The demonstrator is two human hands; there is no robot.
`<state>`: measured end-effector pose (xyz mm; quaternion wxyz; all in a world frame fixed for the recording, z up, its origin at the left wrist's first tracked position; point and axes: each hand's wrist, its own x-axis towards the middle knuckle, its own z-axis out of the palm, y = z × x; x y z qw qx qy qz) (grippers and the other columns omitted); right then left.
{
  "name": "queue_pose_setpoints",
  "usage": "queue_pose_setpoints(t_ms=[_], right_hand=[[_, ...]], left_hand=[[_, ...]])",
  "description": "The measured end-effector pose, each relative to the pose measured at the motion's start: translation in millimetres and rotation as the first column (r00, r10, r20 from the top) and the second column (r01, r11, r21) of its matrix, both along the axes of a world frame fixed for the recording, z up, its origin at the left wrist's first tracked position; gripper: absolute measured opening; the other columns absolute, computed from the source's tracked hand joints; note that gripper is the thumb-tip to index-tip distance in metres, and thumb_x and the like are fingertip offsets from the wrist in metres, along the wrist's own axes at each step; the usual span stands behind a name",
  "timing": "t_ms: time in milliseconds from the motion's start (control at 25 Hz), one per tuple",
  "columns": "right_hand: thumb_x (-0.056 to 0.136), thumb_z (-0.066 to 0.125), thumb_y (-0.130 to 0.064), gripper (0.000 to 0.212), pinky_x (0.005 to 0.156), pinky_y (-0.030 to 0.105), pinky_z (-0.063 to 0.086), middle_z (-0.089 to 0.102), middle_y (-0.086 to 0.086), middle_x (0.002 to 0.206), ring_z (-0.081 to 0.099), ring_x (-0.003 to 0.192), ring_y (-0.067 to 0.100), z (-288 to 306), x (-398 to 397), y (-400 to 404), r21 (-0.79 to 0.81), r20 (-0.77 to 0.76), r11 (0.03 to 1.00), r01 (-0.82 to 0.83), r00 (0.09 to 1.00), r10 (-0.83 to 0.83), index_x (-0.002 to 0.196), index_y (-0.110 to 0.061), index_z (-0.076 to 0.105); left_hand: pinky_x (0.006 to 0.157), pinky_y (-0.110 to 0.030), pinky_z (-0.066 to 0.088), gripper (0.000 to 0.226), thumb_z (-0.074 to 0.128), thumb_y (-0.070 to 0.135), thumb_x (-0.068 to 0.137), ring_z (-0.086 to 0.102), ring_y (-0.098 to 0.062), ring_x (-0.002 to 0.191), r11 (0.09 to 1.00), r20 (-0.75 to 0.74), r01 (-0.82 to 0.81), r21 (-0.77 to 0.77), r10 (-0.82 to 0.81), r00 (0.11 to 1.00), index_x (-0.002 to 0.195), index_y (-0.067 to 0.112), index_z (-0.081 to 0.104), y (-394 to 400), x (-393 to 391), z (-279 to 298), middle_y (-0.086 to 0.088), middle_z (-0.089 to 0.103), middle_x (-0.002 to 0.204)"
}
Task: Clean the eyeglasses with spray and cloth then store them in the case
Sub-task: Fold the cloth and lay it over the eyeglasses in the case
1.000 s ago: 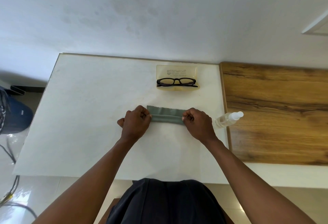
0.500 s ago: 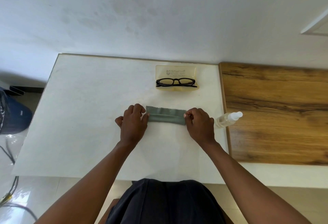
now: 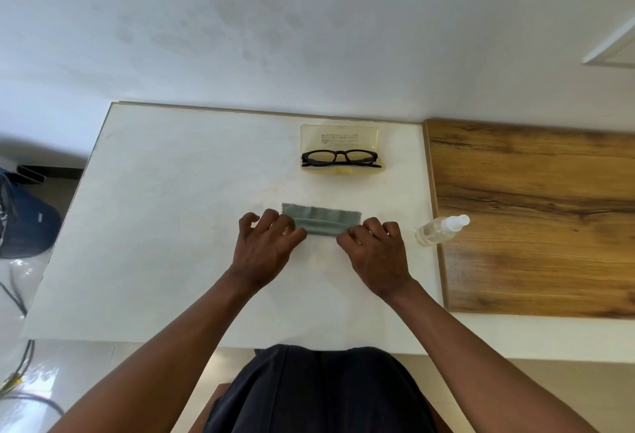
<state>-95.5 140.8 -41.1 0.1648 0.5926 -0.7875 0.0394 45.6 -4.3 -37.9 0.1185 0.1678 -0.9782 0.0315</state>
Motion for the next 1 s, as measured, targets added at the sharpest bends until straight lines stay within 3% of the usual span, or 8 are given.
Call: queue_pose_setpoints(t_ms=[160,320,400,480,560,680,840,1000], right_hand=[[0.062,0.067,-0.002,0.018,0.062,0.032,0.030,0.065,-0.004,0.069,0.061,0.067,0.021,4,-6,1,0.025,0.093,1.000,0.009,0.996,-0.012,0.067,-0.019,0.065],[0.071,0.070,-0.007,0.009,0.062,0.035,0.034,0.066,0.001,0.073,0.061,0.070,0.026,6,-8,0,0.006,0.366,0.999,0.049,0.930,-0.048,0.074,-0.014,0.066],[0.079,0.064,-0.006,0.004,0.064,0.036,0.037,0.065,0.006,0.077,0.057,0.074,0.030,6,-9,-4,0.042,0.579,0.985,0.170,0.799,-0.162,0.082,-0.009,0.063],[0.085,0.058,-0.010,0.008,0.071,0.037,0.042,0.066,0.007,0.087,0.056,0.083,0.028,4,-14,-8,0.109,0.757,0.953,0.284,0.597,-0.265,0.092,-0.008,0.062],[0.086,0.059,-0.010,0.012,0.076,0.036,0.048,0.069,0.008,0.092,0.060,0.087,0.026,4,-20,-11,0.106,0.857,0.928,0.356,0.440,-0.266,0.094,-0.007,0.066],[0.086,0.060,-0.011,0.012,0.070,0.017,0.041,0.070,0.006,0.095,0.060,0.085,0.017,4,-23,-16,0.142,0.894,0.900,0.413,0.337,-0.296,0.093,-0.008,0.068],[0.086,0.059,-0.013,0.010,0.071,0.022,0.041,0.070,0.004,0.097,0.057,0.083,0.014,1,-26,-23,0.208,0.885,0.859,0.468,0.283,-0.369,0.091,-0.011,0.068],[0.085,0.060,-0.015,0.008,0.069,0.023,0.041,0.070,0.005,0.094,0.059,0.085,0.019,1,-28,-29,0.248,0.857,0.823,0.511,0.280,-0.432,0.089,-0.011,0.067]], left_hand=[[0.073,-0.039,0.031,0.027,0.070,-0.007,0.062,0.061,-0.028,0.079,0.967,0.035,-0.062,0.247,0.055,0.998,0.077,0.015,0.067,1,-3,1,-0.002,0.065,0.085],[0.073,-0.034,0.027,0.012,0.055,0.000,0.085,0.046,-0.031,0.093,0.801,0.045,-0.182,0.571,0.191,0.981,0.092,0.009,0.060,-3,-10,-2,-0.007,0.058,0.096],[0.074,-0.034,0.027,0.010,0.051,0.004,0.089,0.044,-0.028,0.093,0.717,0.026,-0.218,0.662,0.269,0.963,0.095,0.010,0.056,-5,-15,-4,-0.004,0.058,0.096],[0.077,-0.034,0.026,0.012,0.051,0.010,0.091,0.042,-0.022,0.095,0.648,0.034,-0.250,0.719,0.326,0.945,0.102,0.014,0.054,-8,-19,-6,0.002,0.057,0.099],[0.076,-0.033,0.024,0.011,0.050,0.016,0.092,0.039,-0.017,0.095,0.597,0.066,-0.293,0.746,0.372,0.926,0.101,0.018,0.056,-11,-24,-7,0.008,0.055,0.098],[0.075,-0.033,0.022,0.007,0.049,0.021,0.093,0.041,-0.018,0.094,0.521,0.114,-0.363,0.772,0.450,0.886,0.093,0.020,0.056,-15,-30,-8,0.010,0.054,0.092],[0.075,-0.034,0.020,0.008,0.051,0.025,0.092,0.047,-0.022,0.096,0.444,0.179,-0.452,0.774,0.531,0.828,0.087,0.021,0.055,-16,-36,-10,0.007,0.056,0.087],[0.074,-0.034,0.022,0.007,0.056,0.026,0.088,0.049,-0.023,0.094,0.422,0.205,-0.500,0.756,0.574,0.793,0.083,0.022,0.053,-16,-41,-10,0.006,0.054,0.083]])
